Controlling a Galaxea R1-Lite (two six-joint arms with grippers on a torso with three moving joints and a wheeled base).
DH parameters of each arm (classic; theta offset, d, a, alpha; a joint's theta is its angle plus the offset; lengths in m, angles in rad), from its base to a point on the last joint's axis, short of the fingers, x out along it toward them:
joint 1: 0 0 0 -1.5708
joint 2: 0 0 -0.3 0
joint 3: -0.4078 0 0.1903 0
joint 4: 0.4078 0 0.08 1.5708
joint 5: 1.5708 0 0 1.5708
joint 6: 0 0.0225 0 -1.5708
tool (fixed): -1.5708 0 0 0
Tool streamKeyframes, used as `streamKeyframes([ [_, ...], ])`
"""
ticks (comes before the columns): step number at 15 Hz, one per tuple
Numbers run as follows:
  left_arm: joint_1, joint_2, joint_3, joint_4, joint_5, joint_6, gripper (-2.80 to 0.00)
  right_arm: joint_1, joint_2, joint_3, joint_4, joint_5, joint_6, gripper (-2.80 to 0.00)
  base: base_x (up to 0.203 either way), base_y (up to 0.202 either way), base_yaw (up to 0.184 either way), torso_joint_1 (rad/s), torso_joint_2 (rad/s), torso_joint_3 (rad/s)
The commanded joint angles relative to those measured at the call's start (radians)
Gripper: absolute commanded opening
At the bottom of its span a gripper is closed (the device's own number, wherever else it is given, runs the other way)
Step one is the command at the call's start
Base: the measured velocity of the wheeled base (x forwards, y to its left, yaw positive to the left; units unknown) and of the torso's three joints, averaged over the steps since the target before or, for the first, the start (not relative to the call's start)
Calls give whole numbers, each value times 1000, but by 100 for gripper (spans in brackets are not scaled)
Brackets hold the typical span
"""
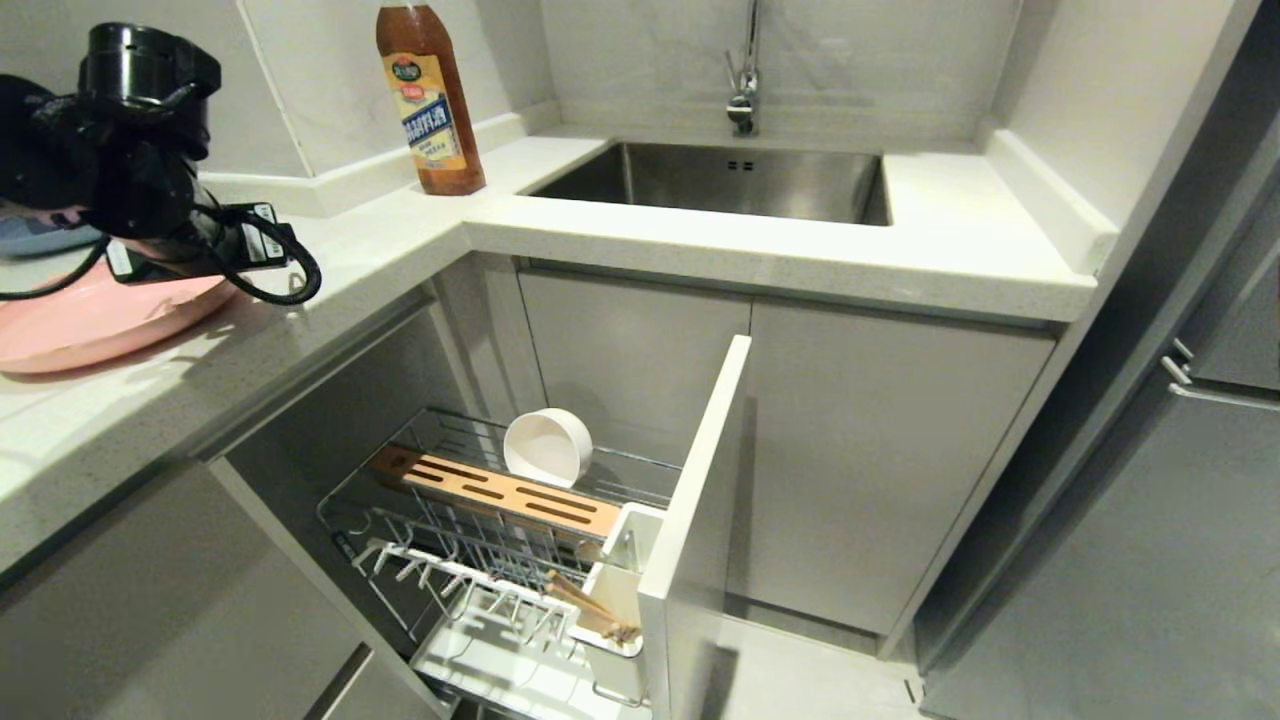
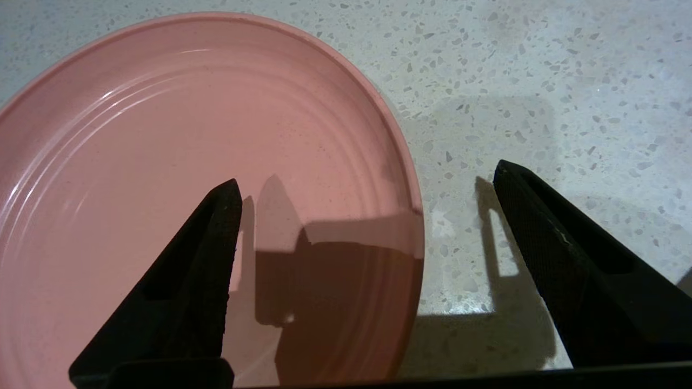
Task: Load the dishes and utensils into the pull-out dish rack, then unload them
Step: Pick up the plate and place it in the cupboard
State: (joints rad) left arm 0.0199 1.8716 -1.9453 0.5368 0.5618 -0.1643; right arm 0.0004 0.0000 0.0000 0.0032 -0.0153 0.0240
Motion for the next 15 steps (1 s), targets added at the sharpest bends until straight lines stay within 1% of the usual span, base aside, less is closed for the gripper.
streamKeyframes([
  [1, 8, 11, 0, 3, -2, -3, 0, 1, 0, 3, -1, 0, 0, -280, 0, 0, 0, 0, 0, 0],
  [7, 14, 15, 0, 5, -13, -37, 0, 1, 0, 2, 0, 0, 0, -280, 0, 0, 0, 0, 0, 0],
  [11, 14, 12, 2, 11, -31, -40, 0, 0, 0, 3, 0, 0, 0, -280, 0, 0, 0, 0, 0, 0],
  [13, 14, 12, 2, 19, -40, -63, 0, 1, 0, 2, 0, 0, 1, -280, 0, 0, 0, 0, 0, 0],
  [15, 15, 11, 2, 23, -43, -66, 0, 0, 0, 2, 0, 0, 0, -280, 0, 0, 0, 0, 0, 0],
])
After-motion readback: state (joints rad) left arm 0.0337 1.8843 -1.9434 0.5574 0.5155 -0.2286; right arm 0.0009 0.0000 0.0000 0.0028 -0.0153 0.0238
